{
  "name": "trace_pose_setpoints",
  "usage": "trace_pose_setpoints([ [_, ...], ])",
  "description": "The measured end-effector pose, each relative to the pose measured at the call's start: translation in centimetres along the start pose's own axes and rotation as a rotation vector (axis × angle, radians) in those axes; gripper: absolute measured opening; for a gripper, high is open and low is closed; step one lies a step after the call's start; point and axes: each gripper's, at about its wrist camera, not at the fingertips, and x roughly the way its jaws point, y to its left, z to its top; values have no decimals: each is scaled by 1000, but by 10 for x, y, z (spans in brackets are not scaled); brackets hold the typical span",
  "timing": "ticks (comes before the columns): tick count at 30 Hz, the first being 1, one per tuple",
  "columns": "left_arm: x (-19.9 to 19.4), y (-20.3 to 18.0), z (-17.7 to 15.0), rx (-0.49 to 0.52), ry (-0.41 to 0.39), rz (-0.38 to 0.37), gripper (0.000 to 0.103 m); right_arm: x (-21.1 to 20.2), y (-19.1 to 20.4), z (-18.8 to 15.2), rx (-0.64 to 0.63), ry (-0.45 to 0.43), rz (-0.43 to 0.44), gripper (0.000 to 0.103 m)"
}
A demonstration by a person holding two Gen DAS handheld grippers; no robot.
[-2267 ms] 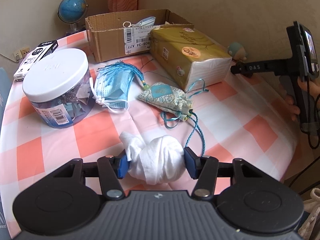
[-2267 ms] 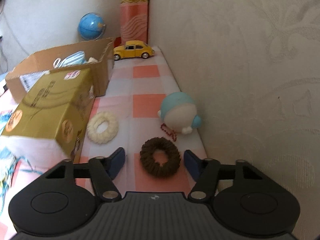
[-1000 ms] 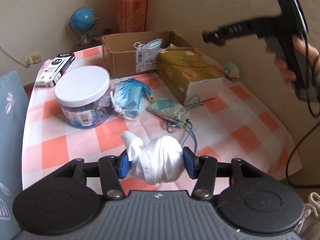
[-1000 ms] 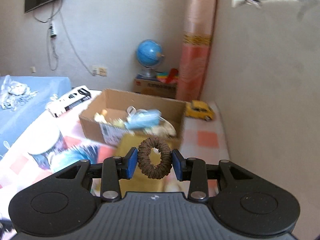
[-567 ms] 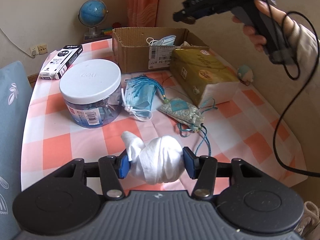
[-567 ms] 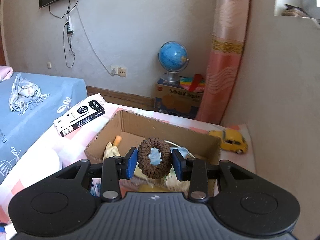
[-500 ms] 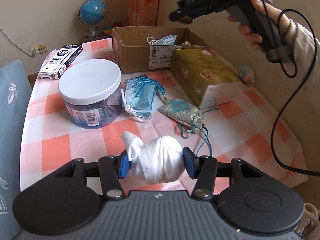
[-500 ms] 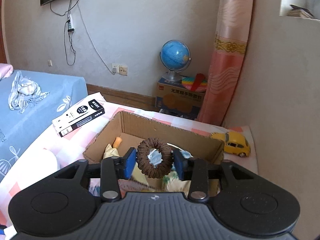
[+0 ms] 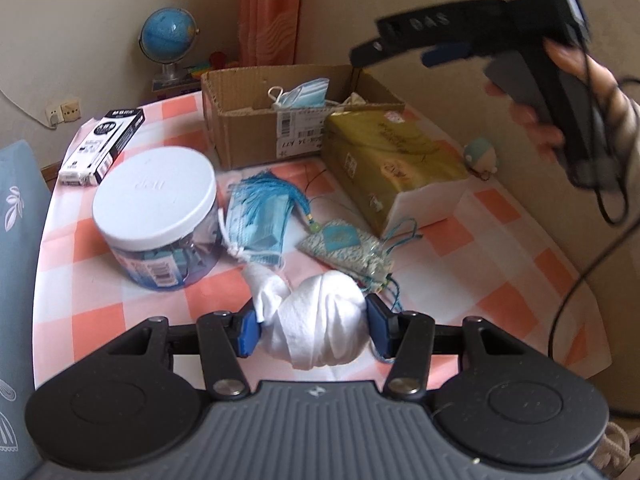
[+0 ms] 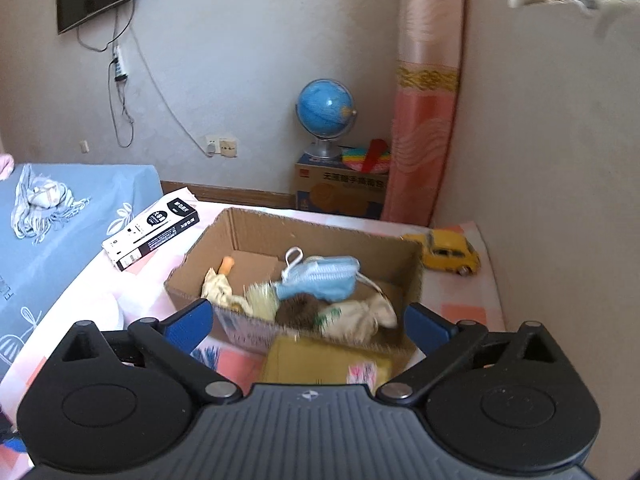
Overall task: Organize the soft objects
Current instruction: 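Carry white socks into cardboard box and open left gripper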
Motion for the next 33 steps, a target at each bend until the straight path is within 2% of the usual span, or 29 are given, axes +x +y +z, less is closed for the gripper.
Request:
trace_pose_setpoints([
  [10, -9, -13, 28, 56, -44, 2, 52, -61, -5, -56, 79, -16, -104, 103],
  [13, -6, -14, 47, 85, -56, 7, 52, -71, -11, -78, 129, -3, -117, 103],
  [18, 5, -18, 86, 130, -84, 36, 52, -78, -13, -103, 135, 28, -154, 103],
  [24, 33, -13, 141, 138, -100, 63, 52, -84, -20, -113, 154, 33, -133, 103],
  [30, 73, -2, 191, 96, -97, 111, 53, -85, -28, -116, 158, 29, -114, 103],
  [33, 93, 3, 209, 72, -98, 142, 57, -82, -30, -118, 156, 40, -117, 103],
])
